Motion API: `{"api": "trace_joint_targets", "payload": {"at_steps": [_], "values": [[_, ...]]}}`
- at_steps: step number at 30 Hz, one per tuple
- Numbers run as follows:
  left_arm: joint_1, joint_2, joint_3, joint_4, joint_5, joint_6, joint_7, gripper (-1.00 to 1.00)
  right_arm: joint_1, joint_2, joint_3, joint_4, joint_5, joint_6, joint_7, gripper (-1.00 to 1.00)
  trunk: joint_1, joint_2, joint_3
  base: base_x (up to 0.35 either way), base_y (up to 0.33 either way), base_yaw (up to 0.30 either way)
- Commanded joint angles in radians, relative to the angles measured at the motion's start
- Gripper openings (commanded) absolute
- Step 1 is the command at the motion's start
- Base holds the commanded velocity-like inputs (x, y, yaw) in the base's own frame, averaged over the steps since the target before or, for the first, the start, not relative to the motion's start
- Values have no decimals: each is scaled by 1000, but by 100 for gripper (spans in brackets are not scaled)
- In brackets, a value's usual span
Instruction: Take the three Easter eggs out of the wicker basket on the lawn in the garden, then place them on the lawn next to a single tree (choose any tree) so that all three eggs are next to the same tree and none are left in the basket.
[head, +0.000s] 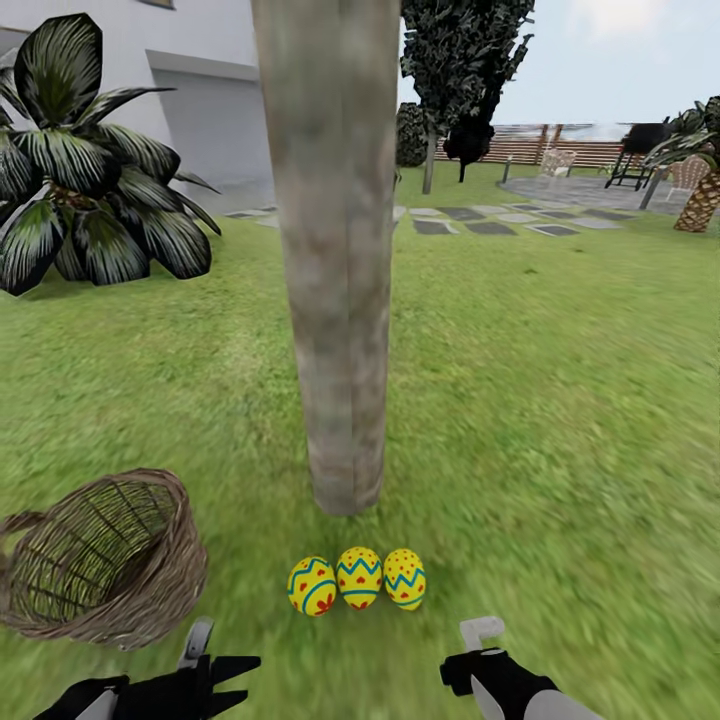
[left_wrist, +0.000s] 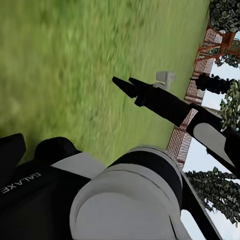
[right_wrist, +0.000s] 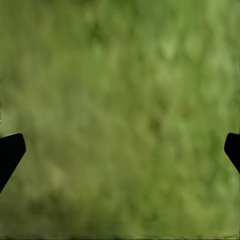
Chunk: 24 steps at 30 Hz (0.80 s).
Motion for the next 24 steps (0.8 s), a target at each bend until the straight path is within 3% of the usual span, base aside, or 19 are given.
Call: {"api": "trace_joint_targets", "payload": {"at_steps": [1, 9, 20, 24], "values": [[-1, 1, -6, 0, 9, 7, -1, 100, 0, 1, -5, -2, 8, 5, -2, 100, -5, 7, 2, -332, 0, 0], [-1, 2, -6, 1, 9, 7, 1, 100, 0, 1, -5, -2, 8, 5, -1, 100, -35, 63, 28, -293, 0, 0], [-1, 10, -6, 4, 9, 7, 8, 100, 14, 0, -5, 0, 8, -51, 0, 100, -78, 140, 62, -20, 0, 0], [-1, 13, 0, 53, 9, 0, 9, 100, 14, 1, -5, 1, 8, -52, 0, 100, -93, 168, 75, 0, 0, 0]]}}
